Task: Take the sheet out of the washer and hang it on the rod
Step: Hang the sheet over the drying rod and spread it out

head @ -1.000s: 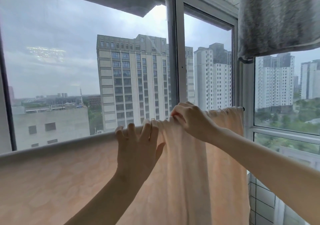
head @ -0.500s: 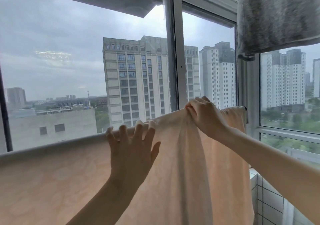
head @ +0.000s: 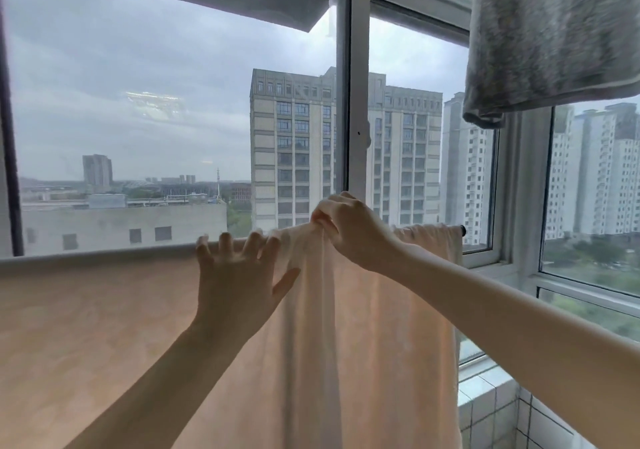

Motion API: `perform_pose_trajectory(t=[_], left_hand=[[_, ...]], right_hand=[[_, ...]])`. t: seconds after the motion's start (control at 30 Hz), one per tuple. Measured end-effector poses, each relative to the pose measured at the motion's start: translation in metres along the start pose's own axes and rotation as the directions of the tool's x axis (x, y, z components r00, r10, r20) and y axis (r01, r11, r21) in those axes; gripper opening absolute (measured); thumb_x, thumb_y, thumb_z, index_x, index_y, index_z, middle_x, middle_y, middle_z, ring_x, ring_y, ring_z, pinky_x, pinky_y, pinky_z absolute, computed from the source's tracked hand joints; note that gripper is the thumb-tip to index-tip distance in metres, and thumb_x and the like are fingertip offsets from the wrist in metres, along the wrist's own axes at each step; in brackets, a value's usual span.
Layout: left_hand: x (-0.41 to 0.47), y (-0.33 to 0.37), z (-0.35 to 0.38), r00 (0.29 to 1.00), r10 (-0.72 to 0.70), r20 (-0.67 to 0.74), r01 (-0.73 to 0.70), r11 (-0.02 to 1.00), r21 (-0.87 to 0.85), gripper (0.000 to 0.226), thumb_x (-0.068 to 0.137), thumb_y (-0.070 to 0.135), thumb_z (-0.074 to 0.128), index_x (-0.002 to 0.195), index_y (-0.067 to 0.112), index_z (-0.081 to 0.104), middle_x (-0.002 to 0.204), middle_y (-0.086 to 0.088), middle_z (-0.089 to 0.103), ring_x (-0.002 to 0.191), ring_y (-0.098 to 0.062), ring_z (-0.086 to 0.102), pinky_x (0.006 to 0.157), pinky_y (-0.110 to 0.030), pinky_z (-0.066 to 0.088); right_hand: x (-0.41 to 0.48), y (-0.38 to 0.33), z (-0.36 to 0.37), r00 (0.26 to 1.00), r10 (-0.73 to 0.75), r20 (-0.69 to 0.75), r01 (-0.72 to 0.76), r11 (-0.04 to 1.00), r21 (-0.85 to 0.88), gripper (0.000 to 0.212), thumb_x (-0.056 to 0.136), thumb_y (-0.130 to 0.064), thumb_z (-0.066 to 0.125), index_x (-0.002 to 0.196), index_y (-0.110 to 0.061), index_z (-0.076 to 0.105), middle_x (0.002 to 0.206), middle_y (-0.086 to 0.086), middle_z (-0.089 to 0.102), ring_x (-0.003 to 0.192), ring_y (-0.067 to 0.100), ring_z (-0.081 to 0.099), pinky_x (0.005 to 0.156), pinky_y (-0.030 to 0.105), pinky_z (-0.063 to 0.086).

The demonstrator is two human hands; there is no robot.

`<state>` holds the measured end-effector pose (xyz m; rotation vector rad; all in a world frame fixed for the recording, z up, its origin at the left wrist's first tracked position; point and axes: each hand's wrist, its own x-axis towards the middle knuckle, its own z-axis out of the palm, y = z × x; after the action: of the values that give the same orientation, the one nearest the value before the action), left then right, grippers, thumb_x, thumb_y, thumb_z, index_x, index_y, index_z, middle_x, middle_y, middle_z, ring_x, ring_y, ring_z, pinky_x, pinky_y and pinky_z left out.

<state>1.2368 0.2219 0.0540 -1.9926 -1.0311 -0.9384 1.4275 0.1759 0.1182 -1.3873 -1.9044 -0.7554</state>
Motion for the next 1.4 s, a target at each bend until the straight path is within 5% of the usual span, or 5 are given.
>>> perform_pose_trajectory(t=[0.53, 0.83, 1.1, 1.23, 1.4], left_hand=[[-0.006, -0.014, -0.006, 0.999, -0.023, 0.035, 0.021, 0.997, 0.073, 0.062, 0.089, 0.064, 0.032, 0.123, 0.018, 0.056, 0.115, -0.003, 0.064, 0.09, -0.039, 0.059, 0.089, -0.056, 0.038], [-0.001, -0.006, 0.0, 0.999, -0.032, 0.032, 0.029, 0.994, 0.104, 0.063, 0.089, 0.065, 0.034, 0.123, 0.016, 0.056, 0.116, -0.005, 0.063, 0.089, -0.04, 0.058, 0.089, -0.055, 0.035], [0.002, 0.0, 0.004, 0.999, -0.04, -0.01, 0.04, 0.995, 0.086, 0.06, 0.089, 0.063, 0.037, 0.114, 0.012, 0.058, 0.106, -0.006, 0.065, 0.087, -0.041, 0.057, 0.087, -0.057, 0.036], [0.001, -0.005, 0.005, 0.999, -0.042, 0.004, 0.041, 0.992, 0.116, 0.062, 0.09, 0.064, 0.034, 0.116, 0.013, 0.057, 0.107, -0.005, 0.064, 0.088, -0.04, 0.057, 0.089, -0.057, 0.035], [0.0, -0.008, 0.008, 0.999, -0.038, 0.008, 0.036, 0.992, 0.12, 0.062, 0.091, 0.065, 0.033, 0.117, 0.014, 0.057, 0.11, -0.004, 0.063, 0.091, -0.039, 0.057, 0.09, -0.055, 0.036]], right_hand=[[-0.016, 0.031, 0.005, 0.997, 0.046, -0.066, -0.038, 0.991, 0.127, 0.009, 0.091, -0.014, 0.062, 0.089, -0.007, 0.067, 0.087, 0.004, 0.066, 0.076, 0.017, 0.061, 0.074, 0.036, 0.055], [-0.044, 0.111, -0.03, 0.896, 0.441, -0.055, -0.445, 0.893, -0.073, 0.015, 0.095, -0.011, 0.053, 0.091, -0.005, 0.066, 0.089, 0.011, 0.07, 0.08, 0.024, 0.065, 0.075, 0.038, 0.055], [-0.026, 0.049, -0.017, 0.995, 0.073, 0.067, -0.076, 0.996, 0.049, 0.029, 0.09, -0.019, 0.063, 0.119, -0.015, 0.064, 0.119, 0.0, 0.065, 0.116, 0.016, 0.049, 0.092, 0.027, 0.042], [-0.021, 0.037, 0.006, 0.998, -0.015, 0.065, 0.006, 0.991, 0.135, 0.017, 0.087, -0.029, 0.068, 0.1, -0.018, 0.071, 0.097, -0.005, 0.07, 0.094, 0.014, 0.06, 0.082, 0.037, 0.051], [-0.012, 0.039, 0.002, 0.998, 0.059, 0.026, -0.063, 0.967, 0.247, 0.009, 0.083, -0.02, 0.074, 0.09, -0.015, 0.076, 0.084, -0.007, 0.074, 0.076, 0.001, 0.066, 0.075, 0.012, 0.051]])
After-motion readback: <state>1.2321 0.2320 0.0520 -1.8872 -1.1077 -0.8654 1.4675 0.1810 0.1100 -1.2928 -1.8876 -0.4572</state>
